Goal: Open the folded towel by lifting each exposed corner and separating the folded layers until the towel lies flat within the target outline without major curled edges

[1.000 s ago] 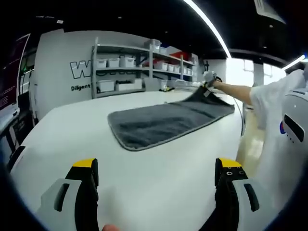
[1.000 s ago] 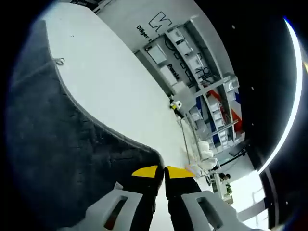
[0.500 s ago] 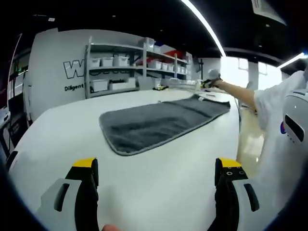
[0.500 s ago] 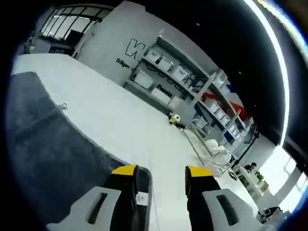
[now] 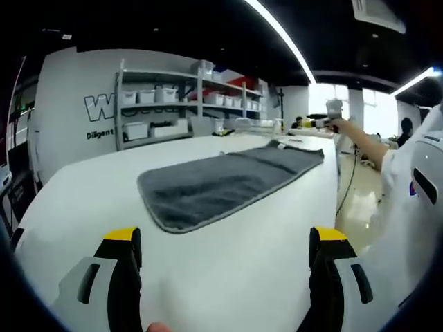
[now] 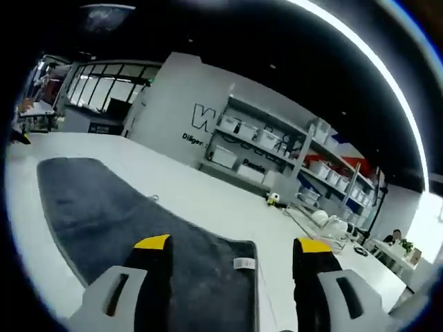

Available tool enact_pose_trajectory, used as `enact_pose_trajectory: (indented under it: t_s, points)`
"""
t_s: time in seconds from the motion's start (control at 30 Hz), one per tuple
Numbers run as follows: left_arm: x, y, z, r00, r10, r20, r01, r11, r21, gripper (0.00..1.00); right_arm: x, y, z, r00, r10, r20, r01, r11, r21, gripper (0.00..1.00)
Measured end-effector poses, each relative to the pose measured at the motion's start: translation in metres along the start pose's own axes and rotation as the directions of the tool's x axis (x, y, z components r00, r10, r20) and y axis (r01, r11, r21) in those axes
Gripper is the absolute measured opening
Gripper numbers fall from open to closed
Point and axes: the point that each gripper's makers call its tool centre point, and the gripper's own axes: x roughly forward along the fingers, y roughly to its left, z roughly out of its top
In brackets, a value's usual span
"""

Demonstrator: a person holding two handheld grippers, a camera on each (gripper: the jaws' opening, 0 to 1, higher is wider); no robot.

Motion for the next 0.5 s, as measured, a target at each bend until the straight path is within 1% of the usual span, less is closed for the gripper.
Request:
enact_pose_trajectory:
  t_s: [0.07, 0.13, 0.17, 0.27, 0.33, 0.43, 0.5]
  points:
    - [-0.001, 0.0, 0.0, 1.0, -0.004, 0.003, 0.004, 1.0, 0.002, 0.99, -0.017, 0.005, -0.001, 1.0, 0.007, 0.0, -0.007, 1.0, 0.004, 0.76]
    - [-0.002, 0.0, 0.001, 1.0, -0.005, 0.007, 0.005, 1.0, 0.003, 0.99, -0.038, 0.015, -0.003, 1.0, 0.013, 0.005, -0.013, 1.0, 0.013, 0.8]
    - [-0.003, 0.001, 0.001, 1.0, -0.006, 0.007, 0.006, 1.0, 0.004, 0.99, -0.044, 0.018, -0.004, 1.0, 0.016, 0.004, -0.016, 1.0, 0.024, 0.82]
    - [-0.005, 0.001, 0.0, 1.0, -0.011, 0.003, 0.011, 1.0, 0.007, 0.99, -0.069, 0.029, -0.012, 1.0, 0.018, 0.005, -0.019, 0.998, 0.066, 0.88]
    - [-0.006, 0.003, 0.001, 1.0, -0.009, 0.007, 0.009, 1.0, 0.007, 0.99, -0.08, 0.037, -0.019, 1.0, 0.019, -0.003, -0.019, 0.996, 0.087, 0.89]
    - [-0.008, 0.005, 0.001, 1.0, -0.009, 0.009, 0.008, 1.0, 0.006, 0.99, -0.093, 0.047, -0.032, 0.999, 0.026, -0.025, -0.023, 0.994, 0.105, 0.94]
    - [-0.009, 0.006, 0.0, 1.0, -0.006, 0.009, 0.006, 1.0, 0.007, 0.99, -0.1, 0.054, -0.037, 0.999, 0.025, -0.026, -0.021, 0.988, 0.153, 0.96]
